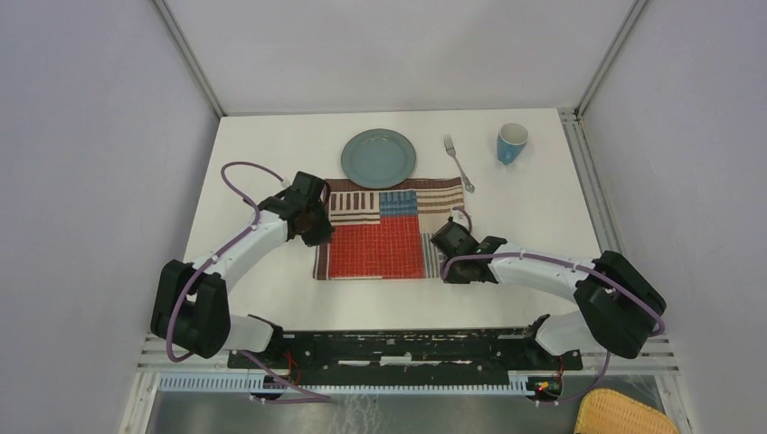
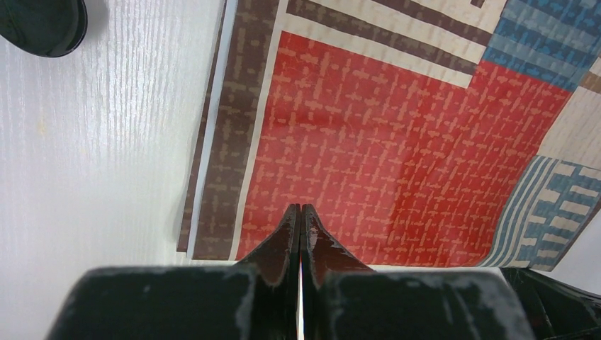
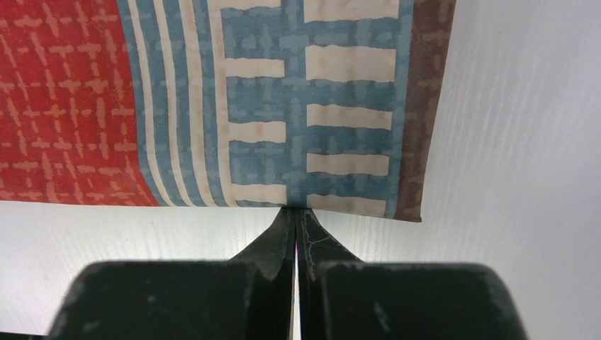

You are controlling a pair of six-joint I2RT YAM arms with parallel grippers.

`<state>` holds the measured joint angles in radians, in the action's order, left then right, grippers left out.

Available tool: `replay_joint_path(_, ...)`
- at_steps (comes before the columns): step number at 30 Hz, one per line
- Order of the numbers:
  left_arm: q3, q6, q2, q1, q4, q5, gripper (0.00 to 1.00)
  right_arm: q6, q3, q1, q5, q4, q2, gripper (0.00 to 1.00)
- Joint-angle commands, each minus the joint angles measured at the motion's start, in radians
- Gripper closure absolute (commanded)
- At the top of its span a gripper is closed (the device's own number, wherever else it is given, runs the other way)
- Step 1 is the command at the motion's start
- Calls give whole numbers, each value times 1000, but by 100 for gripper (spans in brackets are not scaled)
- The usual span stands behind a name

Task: Set the dinner table for one person
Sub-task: Adjust the napkin at the center of the board.

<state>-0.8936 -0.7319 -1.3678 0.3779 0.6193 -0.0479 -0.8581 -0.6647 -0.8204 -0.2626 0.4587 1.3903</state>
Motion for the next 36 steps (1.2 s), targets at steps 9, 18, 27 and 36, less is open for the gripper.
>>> replay_joint_path(9,-27,52,11,6,0,-15,98,66,-3,49,-21,-27,86,100)
replay_joint_path(18,-33,54,5,5,3,-24,98,57,-29,50,-20,39,-2,97)
replay_joint_path(27,-49,59,4,5,2,-30,98,50,-89,46,-17,182,-194,86)
replay_joint_path(36,-42,50,-36,4,-35,1,98,120,-175,94,-94,165,-155,100)
